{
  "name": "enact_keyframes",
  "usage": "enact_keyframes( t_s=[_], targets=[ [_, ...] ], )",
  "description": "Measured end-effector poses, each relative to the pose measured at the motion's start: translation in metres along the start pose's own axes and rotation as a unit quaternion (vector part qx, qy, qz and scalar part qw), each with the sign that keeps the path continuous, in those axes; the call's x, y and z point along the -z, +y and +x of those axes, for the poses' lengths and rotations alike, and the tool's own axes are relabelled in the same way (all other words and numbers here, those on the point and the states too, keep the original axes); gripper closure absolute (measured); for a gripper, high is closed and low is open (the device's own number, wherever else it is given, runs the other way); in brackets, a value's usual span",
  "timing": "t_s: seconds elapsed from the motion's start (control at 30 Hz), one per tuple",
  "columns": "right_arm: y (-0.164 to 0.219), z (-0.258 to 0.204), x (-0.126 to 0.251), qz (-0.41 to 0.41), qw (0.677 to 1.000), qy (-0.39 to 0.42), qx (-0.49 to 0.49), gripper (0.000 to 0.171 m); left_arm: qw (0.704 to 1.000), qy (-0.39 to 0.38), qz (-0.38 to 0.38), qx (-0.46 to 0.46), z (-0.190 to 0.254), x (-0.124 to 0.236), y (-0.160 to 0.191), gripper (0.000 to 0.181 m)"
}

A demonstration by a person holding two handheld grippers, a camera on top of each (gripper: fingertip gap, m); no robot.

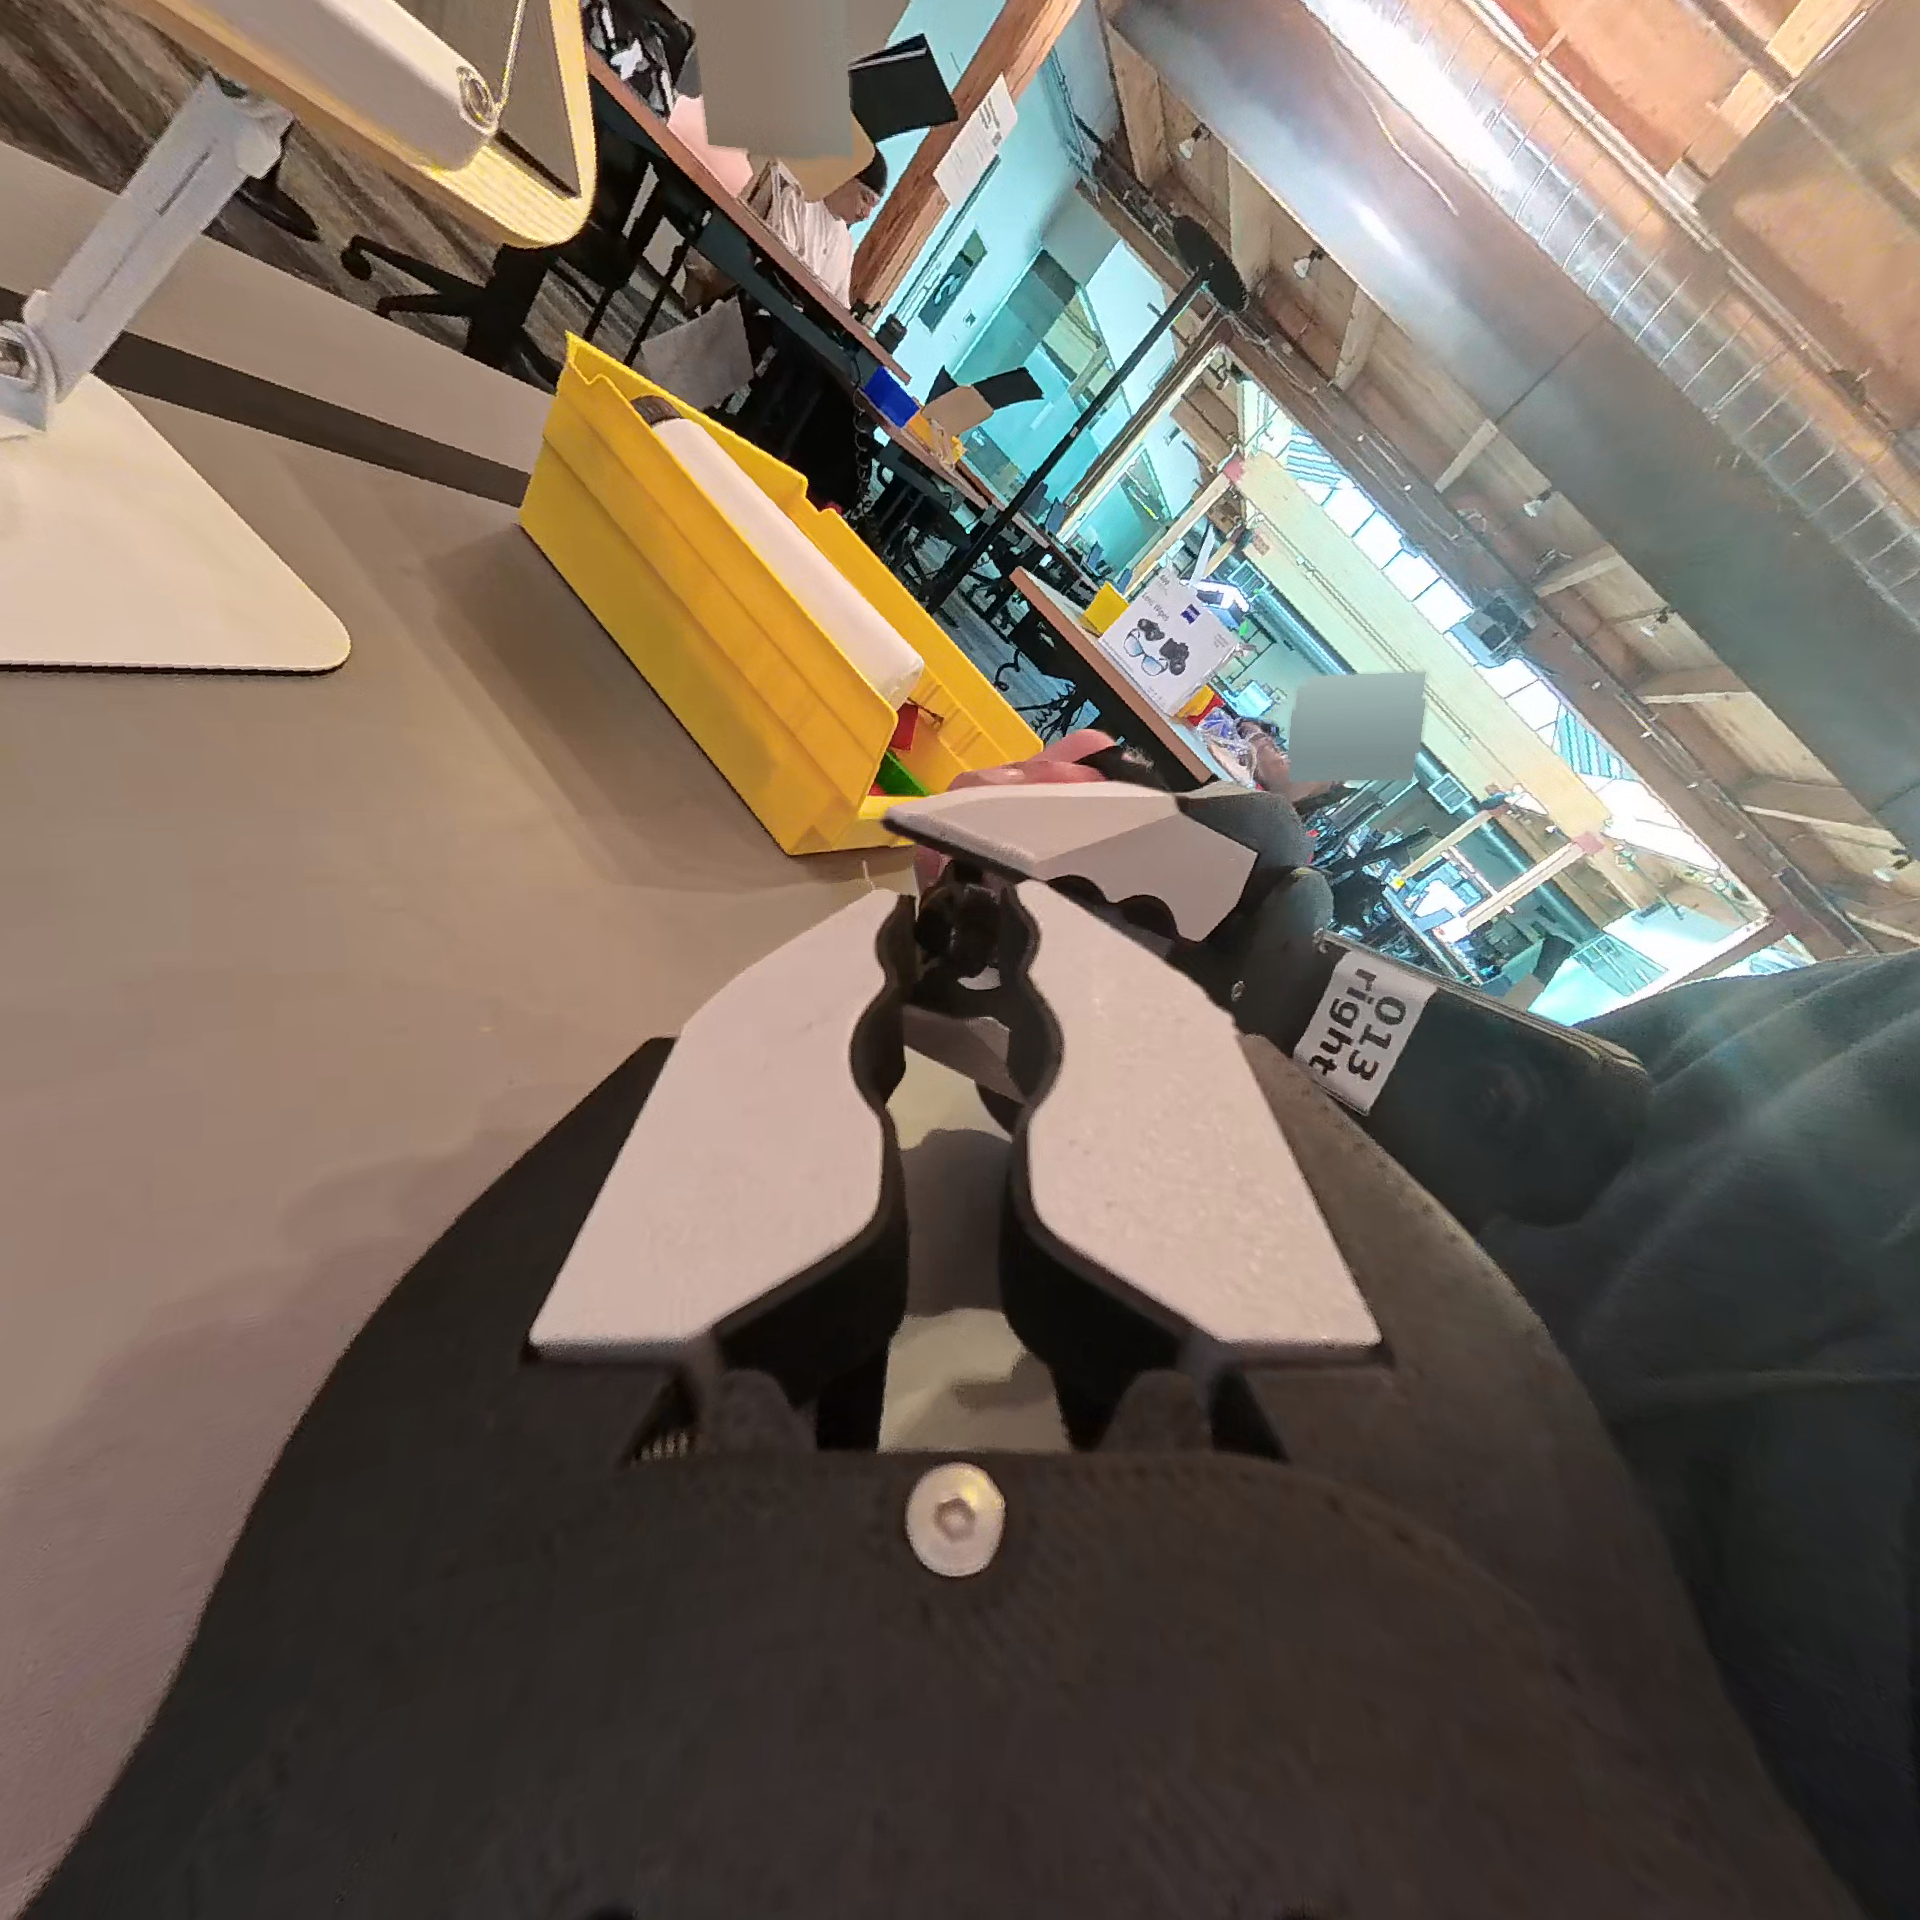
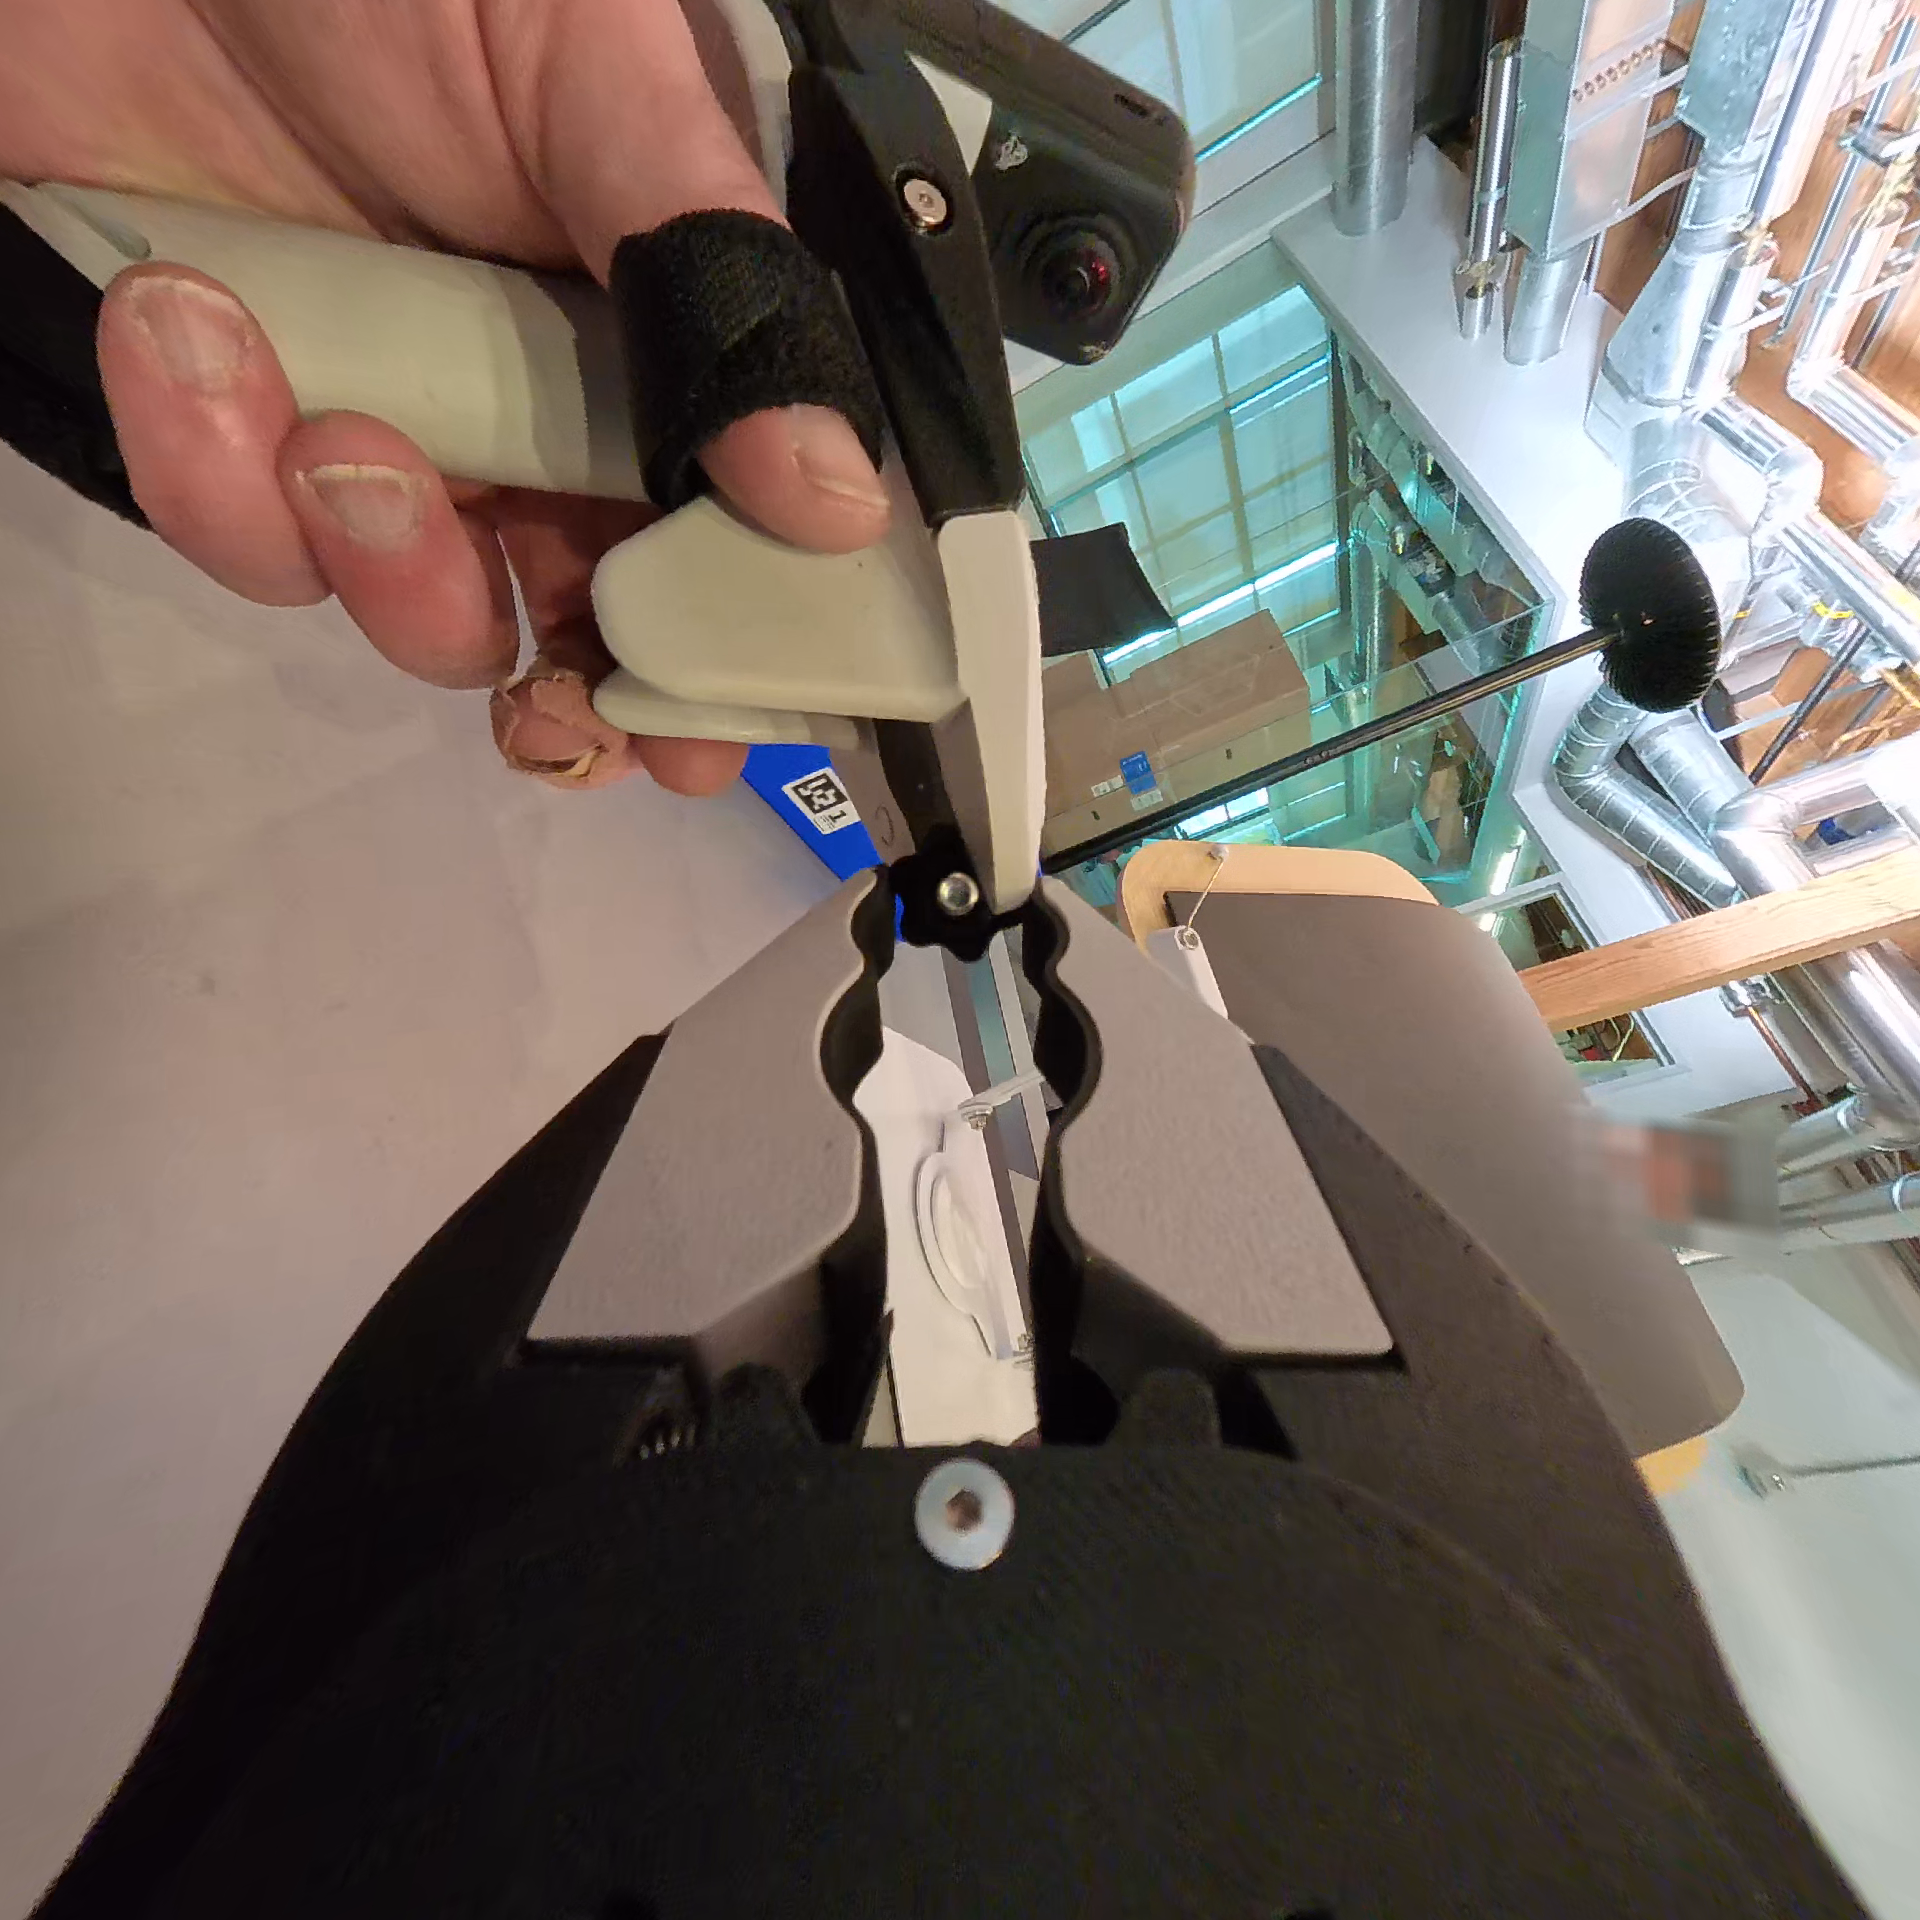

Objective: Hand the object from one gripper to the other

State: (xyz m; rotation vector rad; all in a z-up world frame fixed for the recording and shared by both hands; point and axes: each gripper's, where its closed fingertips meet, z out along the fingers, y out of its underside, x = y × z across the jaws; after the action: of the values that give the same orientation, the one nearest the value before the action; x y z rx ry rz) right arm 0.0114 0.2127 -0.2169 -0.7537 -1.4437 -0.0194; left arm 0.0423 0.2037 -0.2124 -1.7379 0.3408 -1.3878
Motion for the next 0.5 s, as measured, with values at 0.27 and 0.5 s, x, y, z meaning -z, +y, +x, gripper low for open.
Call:
enact_keyframes(
  t_s=[0.27,0.5],
  targets=[
    [-0.002,0.002,0.002,0.013,0.999,-0.004,-0.029,0.149,1.000,-0.001,0.007,-0.012,0.002,0.001,-0.002,0.167],
    [0.010,0.008,0.013,0.067,0.957,-0.074,-0.274,0.139,0.992,-0.052,0.005,-0.114,-0.011,0.011,-0.013,0.167]
  ],
)
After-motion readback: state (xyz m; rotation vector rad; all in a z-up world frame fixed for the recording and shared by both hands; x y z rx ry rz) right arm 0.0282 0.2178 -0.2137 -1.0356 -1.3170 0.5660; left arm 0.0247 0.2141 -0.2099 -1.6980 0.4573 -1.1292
